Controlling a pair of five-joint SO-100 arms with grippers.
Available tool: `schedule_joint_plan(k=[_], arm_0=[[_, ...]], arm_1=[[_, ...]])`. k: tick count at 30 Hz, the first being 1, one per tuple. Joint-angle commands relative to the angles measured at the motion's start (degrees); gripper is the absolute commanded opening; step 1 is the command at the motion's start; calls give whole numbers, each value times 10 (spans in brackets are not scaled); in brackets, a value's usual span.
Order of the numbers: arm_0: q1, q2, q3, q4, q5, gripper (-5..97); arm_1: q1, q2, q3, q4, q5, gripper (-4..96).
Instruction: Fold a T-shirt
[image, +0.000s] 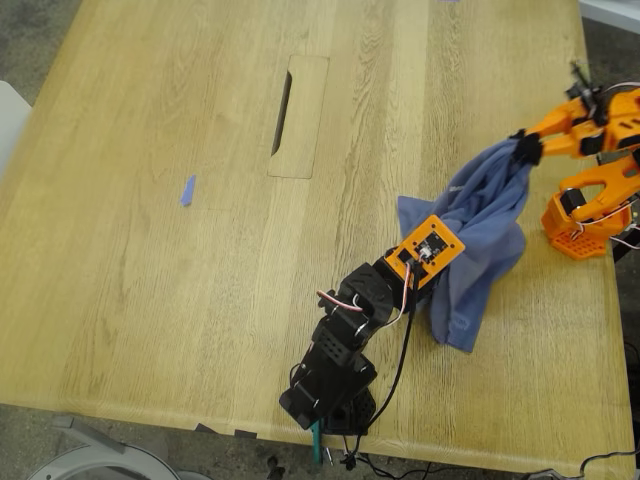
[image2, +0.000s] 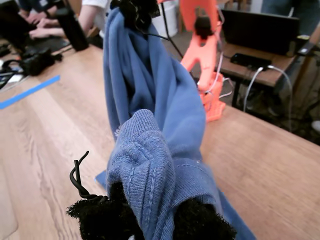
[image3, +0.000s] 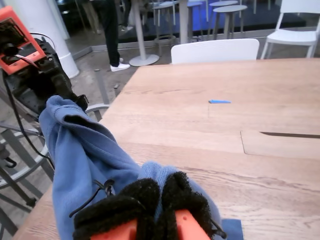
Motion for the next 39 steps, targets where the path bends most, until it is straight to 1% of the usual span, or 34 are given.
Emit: schedule_joint_plan(k=[1, 7, 13, 18, 22, 32, 36, 39], arm_0=[[-17, 35, 11, -36, -4, -1], [-34, 73, 68, -36, -4, -1], [-90, 116, 167, -97, -2, -1], [-149, 145, 229, -130, -2, -1], [-204, 151, 278, -180, -2, -1], [-327, 117, 401, -348, -5, -1], [-373, 88, 438, -417, -5, -1], [-399, 64, 459, -452, -11, -1]], arm_1=[[5, 31, 49, -39, 4, 2], [19, 77, 170, -68, -6, 2], [80, 93, 281, -173, -8, 2], [149, 98, 344, -236, -14, 2], [200, 88, 404, -330, -8, 2], [272, 9, 568, -600, -4, 2], [287, -57, 595, -707, -4, 2], [304, -109, 593, -762, -3, 2]])
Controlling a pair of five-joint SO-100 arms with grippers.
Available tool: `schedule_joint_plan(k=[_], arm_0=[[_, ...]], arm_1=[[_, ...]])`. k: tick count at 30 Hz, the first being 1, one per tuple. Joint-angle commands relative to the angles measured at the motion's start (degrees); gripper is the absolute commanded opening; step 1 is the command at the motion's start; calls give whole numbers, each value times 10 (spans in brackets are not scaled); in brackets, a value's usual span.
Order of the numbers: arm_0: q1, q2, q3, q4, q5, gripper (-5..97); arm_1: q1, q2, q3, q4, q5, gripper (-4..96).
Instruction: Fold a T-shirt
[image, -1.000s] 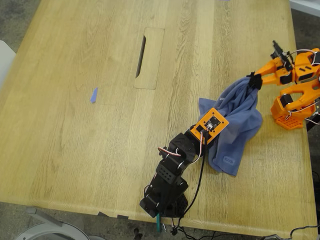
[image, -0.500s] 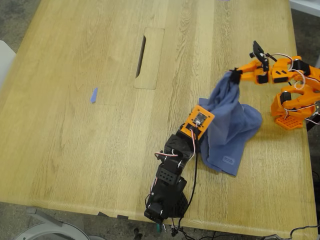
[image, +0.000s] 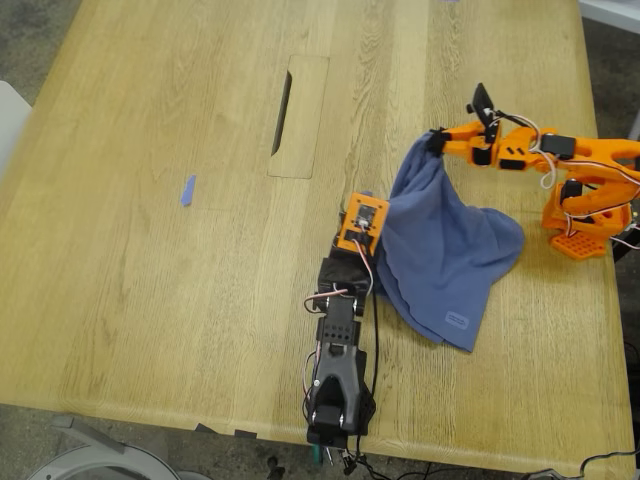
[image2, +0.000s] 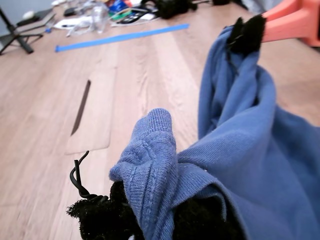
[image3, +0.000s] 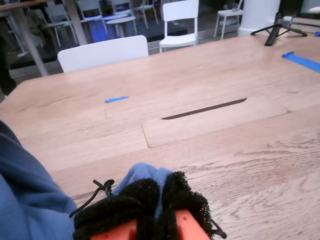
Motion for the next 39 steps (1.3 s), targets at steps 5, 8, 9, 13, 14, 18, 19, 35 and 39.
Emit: schedule_joint_plan(k=[5, 8, 9, 13, 14, 18, 19, 35, 39], arm_0=[[-66, -63, 25, -126, -10, -1], [-91, -116, 31, -186, -10, -1], [-98, -136, 31, -207, -10, -1], [-124, -223, 20, -287, -11, -1], [-129, -243, 15, -304, -11, -1], [-150, -322, -17, -359, -11, -1], [-157, -340, -28, -369, -11, -1], [-250, -568, -193, -442, -13, -1], [-263, -602, -229, -443, -13, -1]], arm_1=[[42, -89, -4, -104, 5, 2], [55, -134, -6, -149, 4, 2], [60, -151, -10, -163, 4, 2], [78, -225, -47, -212, 3, 2], [83, -246, -60, -223, 4, 2], [98, -328, -128, -250, 6, 2], [100, -349, -146, -256, 7, 2], [156, -563, -349, -261, 5, 2], [178, -597, -396, -258, 5, 2]])
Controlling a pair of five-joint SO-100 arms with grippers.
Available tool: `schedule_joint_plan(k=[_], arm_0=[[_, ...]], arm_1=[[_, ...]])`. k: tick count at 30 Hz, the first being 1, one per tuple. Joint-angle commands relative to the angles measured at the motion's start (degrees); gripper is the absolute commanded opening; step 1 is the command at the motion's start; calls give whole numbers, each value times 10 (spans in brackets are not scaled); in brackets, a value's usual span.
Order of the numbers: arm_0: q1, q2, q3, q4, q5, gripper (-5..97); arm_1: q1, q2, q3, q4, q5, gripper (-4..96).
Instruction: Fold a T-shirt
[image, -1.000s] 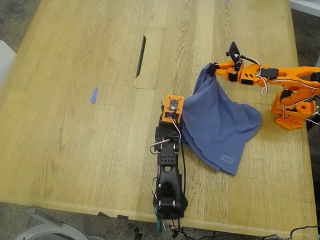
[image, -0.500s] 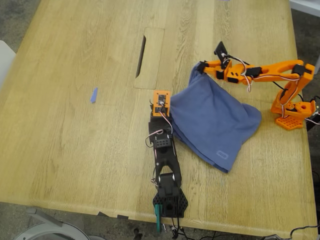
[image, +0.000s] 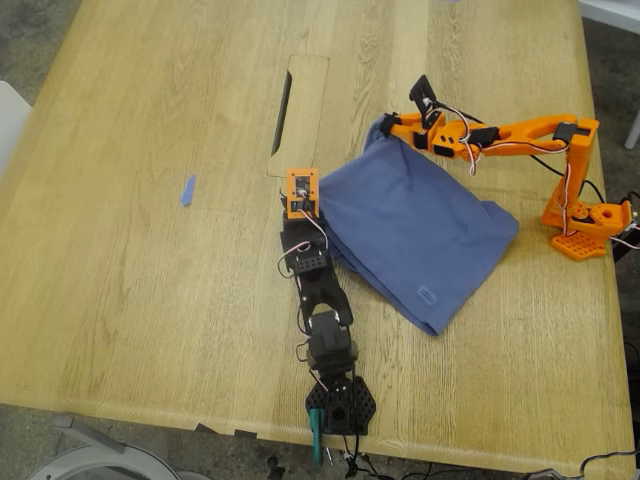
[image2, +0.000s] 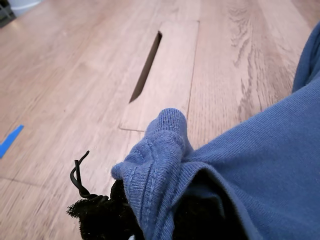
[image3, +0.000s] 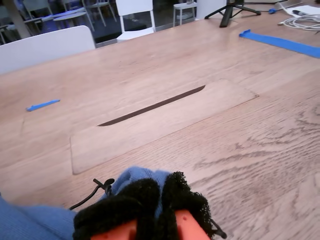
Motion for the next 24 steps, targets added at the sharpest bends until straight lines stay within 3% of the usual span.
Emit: schedule_joint_plan(k=[1, 24], arm_0=[[-44, 1, -89, -27, -11, -1], [-108, -189, -303, -28, -13, -1]], arm_1=[[32, -4, -65, -6, -2, 2], [82, -250, -417, 30, 1, 2]])
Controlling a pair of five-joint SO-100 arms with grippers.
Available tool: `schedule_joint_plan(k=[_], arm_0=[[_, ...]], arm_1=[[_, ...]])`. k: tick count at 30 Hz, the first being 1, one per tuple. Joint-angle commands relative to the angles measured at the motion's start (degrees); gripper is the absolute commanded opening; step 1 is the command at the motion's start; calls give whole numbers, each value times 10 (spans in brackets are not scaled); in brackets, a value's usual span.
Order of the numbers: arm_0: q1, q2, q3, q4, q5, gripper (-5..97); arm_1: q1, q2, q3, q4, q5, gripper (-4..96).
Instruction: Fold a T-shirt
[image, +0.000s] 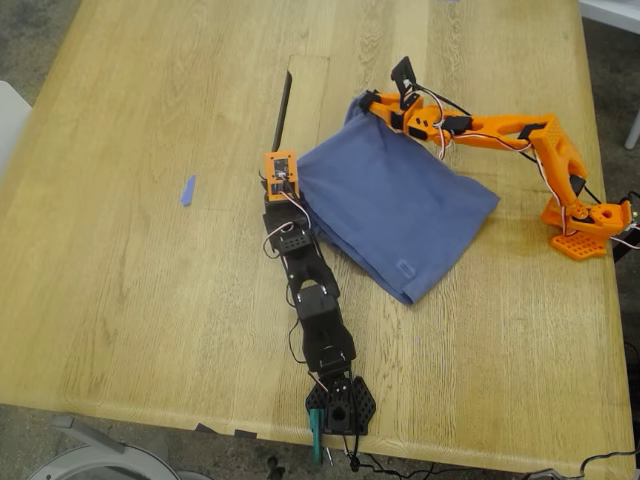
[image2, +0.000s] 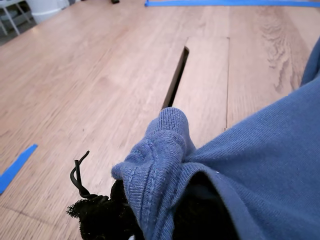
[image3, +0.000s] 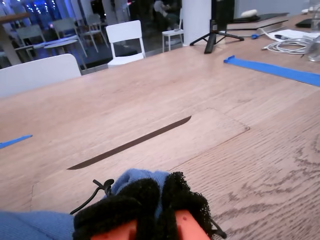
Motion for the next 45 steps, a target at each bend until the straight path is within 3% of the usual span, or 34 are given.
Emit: schedule_joint_plan(k=[1, 12, 23, 45], arm_0=[[-65, 10, -86, -28, -6, -1], [-29, 29, -133, 18, -11, -1], [-20, 126, -102, 142, -16, -1], [19, 247, -82, 324, -17, -1]], arm_1=[[39, 6, -49, -18, 2, 2], [37, 11, -50, -89, -3, 2], [46, 60, -53, -36, -1, 2], [91, 163, -138, 360, -8, 2]])
